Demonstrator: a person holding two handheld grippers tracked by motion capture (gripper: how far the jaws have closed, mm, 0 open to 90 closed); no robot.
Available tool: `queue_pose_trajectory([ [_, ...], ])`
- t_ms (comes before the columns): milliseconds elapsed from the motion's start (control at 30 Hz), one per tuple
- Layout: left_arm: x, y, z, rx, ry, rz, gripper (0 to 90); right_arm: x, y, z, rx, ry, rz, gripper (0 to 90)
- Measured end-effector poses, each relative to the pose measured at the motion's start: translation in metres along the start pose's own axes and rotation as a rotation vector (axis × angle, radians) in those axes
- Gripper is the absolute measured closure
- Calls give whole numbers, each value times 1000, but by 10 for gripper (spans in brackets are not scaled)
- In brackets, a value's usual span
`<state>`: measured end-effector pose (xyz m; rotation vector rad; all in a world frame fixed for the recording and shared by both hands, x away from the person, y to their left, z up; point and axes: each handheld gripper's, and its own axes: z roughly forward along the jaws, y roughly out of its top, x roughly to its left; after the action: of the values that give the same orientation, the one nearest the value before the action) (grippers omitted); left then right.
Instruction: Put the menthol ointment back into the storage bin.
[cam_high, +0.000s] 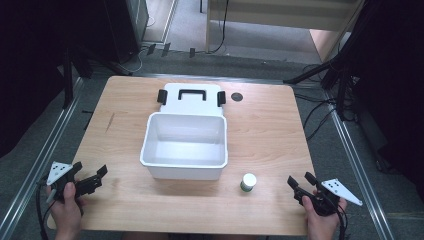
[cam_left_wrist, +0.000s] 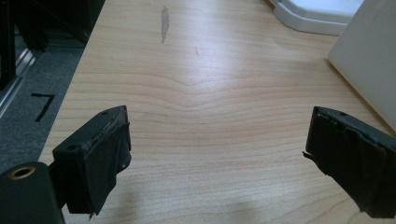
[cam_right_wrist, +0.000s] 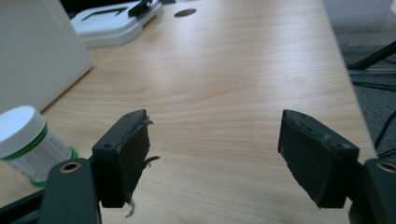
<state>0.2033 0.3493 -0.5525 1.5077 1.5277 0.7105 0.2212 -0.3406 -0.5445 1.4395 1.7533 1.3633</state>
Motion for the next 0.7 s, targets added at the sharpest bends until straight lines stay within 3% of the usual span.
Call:
queue_pose_trajectory([
  [233,0,0,0,-7,-7,0,74,14,8,2,149,-16,-74,262],
  [267,0,0,0,-7,-7,0,74,14,8,2,149,-16,-74,262],
  [300,1,-1,-2,-13,-14,-9,74,19,16,3,218,0,-83,264],
  [333,1,-1,-2,-13,-14,-9,74,19,16,3,218,0,-83,264],
  [367,2,-1,-2,-19,-24,-12,74,26,23,5,303,-5,-132,260],
  [400,2,-1,-2,-19,-24,-12,74,26,23,5,303,-5,-132,260],
  [433,2,-2,-3,-19,-30,-14,74,33,30,9,390,-2,-183,256],
  [467,2,-2,-3,-19,-30,-14,74,33,30,9,390,-2,-183,256],
  [500,3,-2,-3,-22,-28,-17,74,40,37,12,462,2,-223,247],
  [533,3,-2,-3,-21,-29,-17,74,40,37,12,462,2,-223,247],
  [567,2,-2,-3,-15,-29,-16,74,46,45,15,531,7,-256,247],
  [700,1,-1,-2,-7,-29,-7,74,56,57,22,654,20,-308,235],
])
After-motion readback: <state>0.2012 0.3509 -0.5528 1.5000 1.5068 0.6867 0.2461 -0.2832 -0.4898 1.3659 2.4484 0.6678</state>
